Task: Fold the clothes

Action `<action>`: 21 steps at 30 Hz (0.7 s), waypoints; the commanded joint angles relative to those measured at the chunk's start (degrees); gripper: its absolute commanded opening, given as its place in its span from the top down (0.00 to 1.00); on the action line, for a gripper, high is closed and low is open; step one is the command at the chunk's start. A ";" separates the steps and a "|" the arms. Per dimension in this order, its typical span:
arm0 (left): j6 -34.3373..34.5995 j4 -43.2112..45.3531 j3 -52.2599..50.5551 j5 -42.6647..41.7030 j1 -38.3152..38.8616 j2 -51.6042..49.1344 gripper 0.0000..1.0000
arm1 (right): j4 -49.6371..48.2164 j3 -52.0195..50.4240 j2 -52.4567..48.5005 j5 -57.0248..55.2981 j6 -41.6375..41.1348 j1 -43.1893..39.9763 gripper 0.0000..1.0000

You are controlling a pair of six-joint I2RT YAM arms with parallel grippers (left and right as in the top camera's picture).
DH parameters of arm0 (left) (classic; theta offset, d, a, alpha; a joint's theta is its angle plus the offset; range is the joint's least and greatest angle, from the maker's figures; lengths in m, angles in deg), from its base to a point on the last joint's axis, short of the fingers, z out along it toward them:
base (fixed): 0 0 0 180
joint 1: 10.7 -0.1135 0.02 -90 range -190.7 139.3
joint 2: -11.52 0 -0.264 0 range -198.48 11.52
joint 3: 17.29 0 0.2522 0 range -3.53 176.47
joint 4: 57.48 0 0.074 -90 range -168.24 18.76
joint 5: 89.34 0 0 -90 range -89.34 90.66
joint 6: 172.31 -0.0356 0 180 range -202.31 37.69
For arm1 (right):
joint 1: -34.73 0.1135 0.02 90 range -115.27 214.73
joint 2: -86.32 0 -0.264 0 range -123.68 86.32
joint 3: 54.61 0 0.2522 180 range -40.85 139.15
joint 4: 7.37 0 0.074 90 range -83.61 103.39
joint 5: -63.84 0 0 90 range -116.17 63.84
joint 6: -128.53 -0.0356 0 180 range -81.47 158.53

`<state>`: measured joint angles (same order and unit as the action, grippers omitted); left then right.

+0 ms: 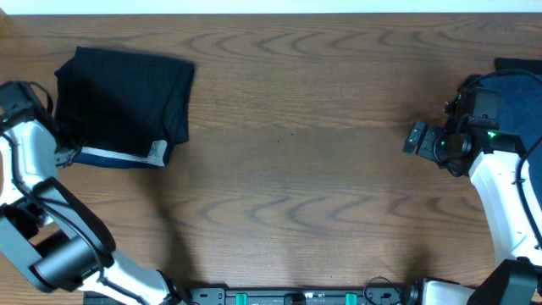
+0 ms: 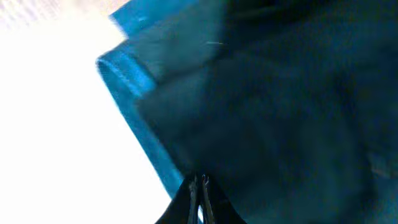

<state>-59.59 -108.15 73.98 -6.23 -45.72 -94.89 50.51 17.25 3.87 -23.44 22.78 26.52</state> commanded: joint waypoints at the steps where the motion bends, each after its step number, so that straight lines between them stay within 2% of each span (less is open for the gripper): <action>1: 0.52 0.46 -0.55 -0.24 -1.09 -1.33 0.94 | 0.07 0.39 0.33 -0.83 0.15 -0.35 0.01; 7: 0.55 1.11 1.29 -8.83 -1.11 2.08 0.94 | 0.07 0.39 0.33 -0.83 0.15 -0.35 0.01; 14: 2.49 0.15 1.70 -17.46 0.17 15.63 0.94 | 0.07 0.39 0.33 -0.83 0.15 -0.35 0.01; 21: 0.17 -1.97 1.70 -18.40 8.94 29.00 0.94 | 0.07 0.39 0.33 -0.83 0.15 -0.35 0.01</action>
<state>-57.95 -109.75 74.57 -22.56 -40.69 -68.56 50.49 17.25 3.87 -23.44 22.78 26.52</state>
